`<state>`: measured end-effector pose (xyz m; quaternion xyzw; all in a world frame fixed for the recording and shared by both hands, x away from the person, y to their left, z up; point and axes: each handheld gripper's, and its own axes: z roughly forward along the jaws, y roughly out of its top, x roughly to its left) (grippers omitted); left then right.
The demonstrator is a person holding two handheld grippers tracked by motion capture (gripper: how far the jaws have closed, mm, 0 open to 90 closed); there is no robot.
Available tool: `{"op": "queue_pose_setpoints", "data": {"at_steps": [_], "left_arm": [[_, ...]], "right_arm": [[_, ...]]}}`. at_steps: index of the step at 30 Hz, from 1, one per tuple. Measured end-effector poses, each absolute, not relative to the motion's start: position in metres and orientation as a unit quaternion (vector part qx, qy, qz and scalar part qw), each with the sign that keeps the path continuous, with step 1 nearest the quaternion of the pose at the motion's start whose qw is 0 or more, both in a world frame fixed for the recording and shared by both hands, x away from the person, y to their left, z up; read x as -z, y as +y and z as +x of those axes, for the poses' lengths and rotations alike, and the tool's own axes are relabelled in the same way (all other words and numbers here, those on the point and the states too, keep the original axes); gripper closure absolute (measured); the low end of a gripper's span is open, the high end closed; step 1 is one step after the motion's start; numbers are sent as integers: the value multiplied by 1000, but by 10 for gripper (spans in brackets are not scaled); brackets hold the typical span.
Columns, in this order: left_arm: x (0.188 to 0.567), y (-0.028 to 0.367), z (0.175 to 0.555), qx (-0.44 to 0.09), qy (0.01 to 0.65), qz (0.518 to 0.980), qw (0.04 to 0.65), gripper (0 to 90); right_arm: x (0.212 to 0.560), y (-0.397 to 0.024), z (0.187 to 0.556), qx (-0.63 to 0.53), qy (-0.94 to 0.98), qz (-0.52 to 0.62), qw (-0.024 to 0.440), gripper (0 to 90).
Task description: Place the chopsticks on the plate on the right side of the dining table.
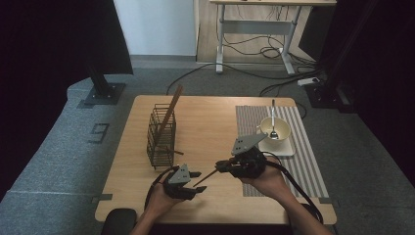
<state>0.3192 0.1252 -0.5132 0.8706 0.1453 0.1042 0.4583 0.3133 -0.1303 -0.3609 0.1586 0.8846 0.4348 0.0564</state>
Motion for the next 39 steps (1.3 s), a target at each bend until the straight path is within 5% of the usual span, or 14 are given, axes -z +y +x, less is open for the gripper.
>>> {"op": "queue_pose_setpoints", "data": {"at_steps": [20, 29, 32, 39], "left_arm": [[507, 127, 311, -105, 100, 861, 488, 820], [507, 124, 308, -106, 81, 864, 485, 848], [506, 125, 309, -96, 86, 862, 491, 849], [507, 124, 310, -90, 95, 865, 485, 848]], "right_arm": [[383, -115, 320, -416, 895, 158, 34, 830], [384, -116, 323, -421, 891, 166, 25, 797], [384, -116, 324, -422, 890, 170, 32, 727], [393, -105, 325, -405, 884, 213, 94, 375]]}}
